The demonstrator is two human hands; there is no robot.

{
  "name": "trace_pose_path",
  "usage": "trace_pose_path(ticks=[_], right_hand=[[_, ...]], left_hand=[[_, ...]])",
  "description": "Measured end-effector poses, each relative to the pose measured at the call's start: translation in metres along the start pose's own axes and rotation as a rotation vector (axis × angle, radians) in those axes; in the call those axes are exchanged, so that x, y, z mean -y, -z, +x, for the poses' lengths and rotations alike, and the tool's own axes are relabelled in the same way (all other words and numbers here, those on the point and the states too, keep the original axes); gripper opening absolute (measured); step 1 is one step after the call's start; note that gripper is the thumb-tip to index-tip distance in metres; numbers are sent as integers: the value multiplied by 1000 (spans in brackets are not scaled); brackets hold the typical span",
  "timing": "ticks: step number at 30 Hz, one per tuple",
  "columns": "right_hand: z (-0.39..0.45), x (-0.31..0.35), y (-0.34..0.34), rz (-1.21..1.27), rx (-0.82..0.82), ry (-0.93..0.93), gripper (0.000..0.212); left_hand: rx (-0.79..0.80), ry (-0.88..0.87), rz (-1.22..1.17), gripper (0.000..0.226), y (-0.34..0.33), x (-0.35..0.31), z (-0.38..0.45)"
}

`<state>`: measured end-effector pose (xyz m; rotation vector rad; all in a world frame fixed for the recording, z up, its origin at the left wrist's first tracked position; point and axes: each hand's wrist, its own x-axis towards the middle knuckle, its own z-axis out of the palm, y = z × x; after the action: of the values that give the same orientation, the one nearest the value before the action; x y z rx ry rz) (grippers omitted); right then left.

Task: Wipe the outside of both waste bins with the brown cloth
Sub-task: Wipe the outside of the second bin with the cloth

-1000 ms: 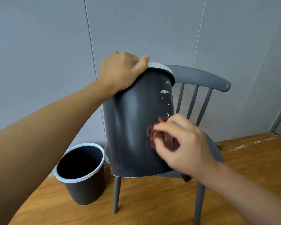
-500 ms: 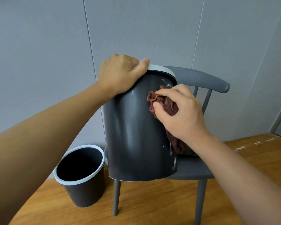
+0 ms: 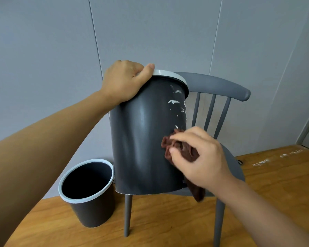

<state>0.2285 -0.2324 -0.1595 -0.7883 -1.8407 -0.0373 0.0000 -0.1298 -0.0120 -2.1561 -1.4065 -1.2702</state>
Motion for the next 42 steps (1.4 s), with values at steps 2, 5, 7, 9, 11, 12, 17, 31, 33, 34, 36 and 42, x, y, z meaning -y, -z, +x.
trace_pose_path(ticks=[2,5,7,9,11,12,17,31,33,34,36,42], right_hand=[[9,-2,-3,-13,-74,-56,26],[0,-2,1,1,15,-7,24],[-14,-2,8,48,149,60,18],[-25,-2,15,80,260,70,12],[-28,0,18,76,301,68,11],[-28,2,19,81,291,67,12],[-14,4,10,92,-38,-5,21],[-5,5,-15,-7,-7,115,30],[-4,5,-13,45,-28,101,28],[-2,4,-9,75,-58,84,27],[4,3,1,104,-158,38,26],[16,-8,25,33,-386,-74,23]], left_hand=[[-4,-13,4,58,0,-4,-2],[-4,16,-20,59,0,-1,-1],[-9,47,-38,59,0,5,0],[-10,64,-64,60,-1,10,1],[-8,57,-78,60,-1,10,1],[-6,42,-78,59,-1,9,1],[-3,-58,-102,55,4,5,-3],[270,-58,135,57,9,-41,23],[143,-67,245,63,-5,-46,20],[93,-64,255,64,-8,-47,18],[33,-96,225,63,-12,-50,14],[-79,-150,59,61,-21,-51,3]])
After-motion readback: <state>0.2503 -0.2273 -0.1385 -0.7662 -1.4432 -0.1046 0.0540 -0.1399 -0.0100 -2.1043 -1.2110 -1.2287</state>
